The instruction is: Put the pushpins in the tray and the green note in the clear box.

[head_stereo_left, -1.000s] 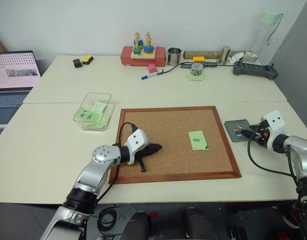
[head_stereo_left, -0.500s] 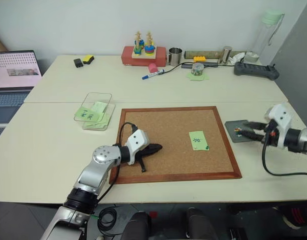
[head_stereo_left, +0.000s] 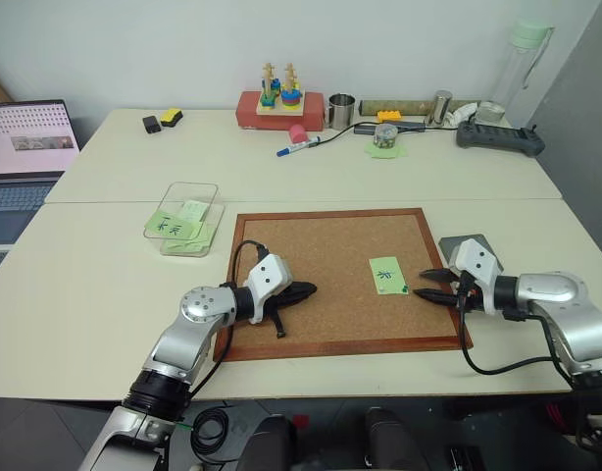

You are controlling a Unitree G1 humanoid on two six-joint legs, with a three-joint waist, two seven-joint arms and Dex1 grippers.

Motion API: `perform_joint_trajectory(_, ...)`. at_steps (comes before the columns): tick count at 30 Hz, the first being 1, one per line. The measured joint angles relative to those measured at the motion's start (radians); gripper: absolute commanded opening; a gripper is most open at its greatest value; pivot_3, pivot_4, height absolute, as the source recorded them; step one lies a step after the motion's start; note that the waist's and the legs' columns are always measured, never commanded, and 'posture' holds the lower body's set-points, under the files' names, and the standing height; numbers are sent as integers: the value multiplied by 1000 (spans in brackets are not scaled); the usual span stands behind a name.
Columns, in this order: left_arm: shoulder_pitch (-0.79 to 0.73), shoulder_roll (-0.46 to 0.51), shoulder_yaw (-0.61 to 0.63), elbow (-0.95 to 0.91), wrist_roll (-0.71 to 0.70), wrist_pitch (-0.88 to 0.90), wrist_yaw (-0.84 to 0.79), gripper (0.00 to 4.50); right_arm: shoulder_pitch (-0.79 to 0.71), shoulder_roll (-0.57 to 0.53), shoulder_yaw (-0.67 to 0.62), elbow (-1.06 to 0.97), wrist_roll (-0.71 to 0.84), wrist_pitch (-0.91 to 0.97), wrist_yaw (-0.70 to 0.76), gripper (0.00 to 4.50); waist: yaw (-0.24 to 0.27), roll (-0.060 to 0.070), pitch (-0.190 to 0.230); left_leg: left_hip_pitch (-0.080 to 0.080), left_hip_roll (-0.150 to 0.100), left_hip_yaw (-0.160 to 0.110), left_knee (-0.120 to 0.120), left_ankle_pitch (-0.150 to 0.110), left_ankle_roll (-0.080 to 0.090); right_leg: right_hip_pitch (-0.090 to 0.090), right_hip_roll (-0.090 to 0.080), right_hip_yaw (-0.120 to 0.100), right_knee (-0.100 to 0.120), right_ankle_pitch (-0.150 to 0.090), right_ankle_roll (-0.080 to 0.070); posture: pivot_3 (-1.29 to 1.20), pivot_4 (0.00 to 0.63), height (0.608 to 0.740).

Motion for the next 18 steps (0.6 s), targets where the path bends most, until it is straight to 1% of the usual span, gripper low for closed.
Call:
perform_joint_trajectory(11, 5, 2, 0, -8, 3, 2, 3, 0, -21, 26, 18, 33, -20, -23, 36, 1859, -1, 0, 0, 0, 0, 0, 0, 0, 0, 0, 0, 0, 0, 0, 0, 0, 150, 740)
perform_joint_trajectory(18, 7, 2, 0, -12, 4, 2, 4, 0, -21, 26, 24, 15, 4, 17, 68, 1859, -1, 0, 0, 0, 0, -1, 0, 0, 0, 0, 0, 0, 0, 0, 0, 0, 150, 740)
